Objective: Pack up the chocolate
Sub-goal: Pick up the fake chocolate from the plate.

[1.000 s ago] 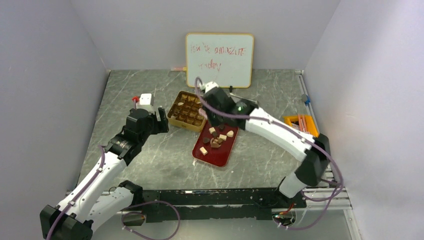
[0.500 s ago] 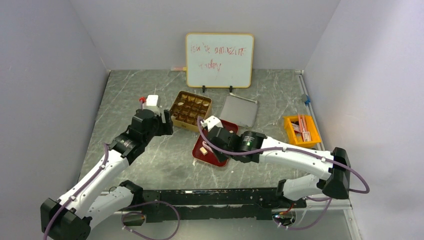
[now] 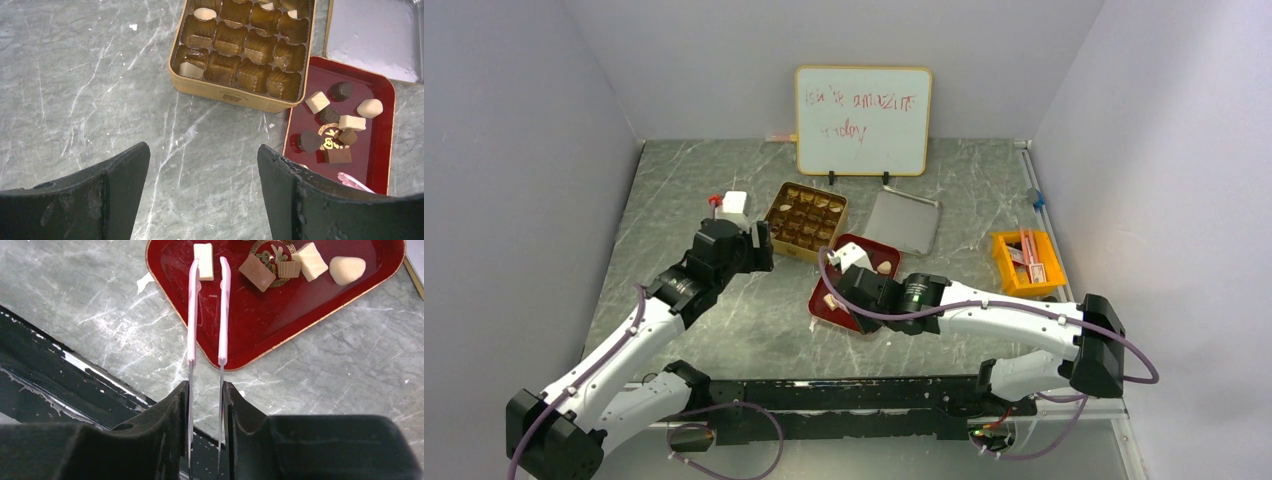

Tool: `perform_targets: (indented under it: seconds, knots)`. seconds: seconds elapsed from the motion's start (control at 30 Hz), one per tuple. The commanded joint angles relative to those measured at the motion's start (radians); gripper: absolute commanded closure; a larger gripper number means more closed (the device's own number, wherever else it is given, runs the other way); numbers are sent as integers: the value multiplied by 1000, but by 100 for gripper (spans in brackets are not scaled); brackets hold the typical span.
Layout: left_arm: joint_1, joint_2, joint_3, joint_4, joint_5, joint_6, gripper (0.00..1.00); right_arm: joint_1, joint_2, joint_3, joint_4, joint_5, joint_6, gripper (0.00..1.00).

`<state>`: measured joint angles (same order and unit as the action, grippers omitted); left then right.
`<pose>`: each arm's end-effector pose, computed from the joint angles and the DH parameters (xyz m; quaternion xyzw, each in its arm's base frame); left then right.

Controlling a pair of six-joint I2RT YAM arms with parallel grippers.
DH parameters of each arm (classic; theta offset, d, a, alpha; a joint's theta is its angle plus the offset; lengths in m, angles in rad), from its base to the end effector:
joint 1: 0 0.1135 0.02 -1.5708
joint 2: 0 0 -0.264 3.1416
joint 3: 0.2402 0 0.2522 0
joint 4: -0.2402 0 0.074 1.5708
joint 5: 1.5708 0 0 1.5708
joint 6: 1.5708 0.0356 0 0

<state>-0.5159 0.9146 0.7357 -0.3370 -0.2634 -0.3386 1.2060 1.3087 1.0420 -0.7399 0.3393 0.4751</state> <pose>0.1828 -0.0930 0.2847 0.0100 0.8591 -0.1035 0.5011 0.1043 0.2398 0.2709 -0.2944 0.9010 0.0962 0.3038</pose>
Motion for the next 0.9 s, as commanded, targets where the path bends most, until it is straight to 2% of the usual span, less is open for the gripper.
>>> perform_targets:
  seconds: [0.0, 0.87]
  knots:
    - [-7, 11, 46, 35, -20, -4, 17, 4, -3, -9, 93, 5, 19, 67]
    - [-12, 21, 47, 33, -22, 31, 17, 4, 90, -23, 175, 6, 10, 63]
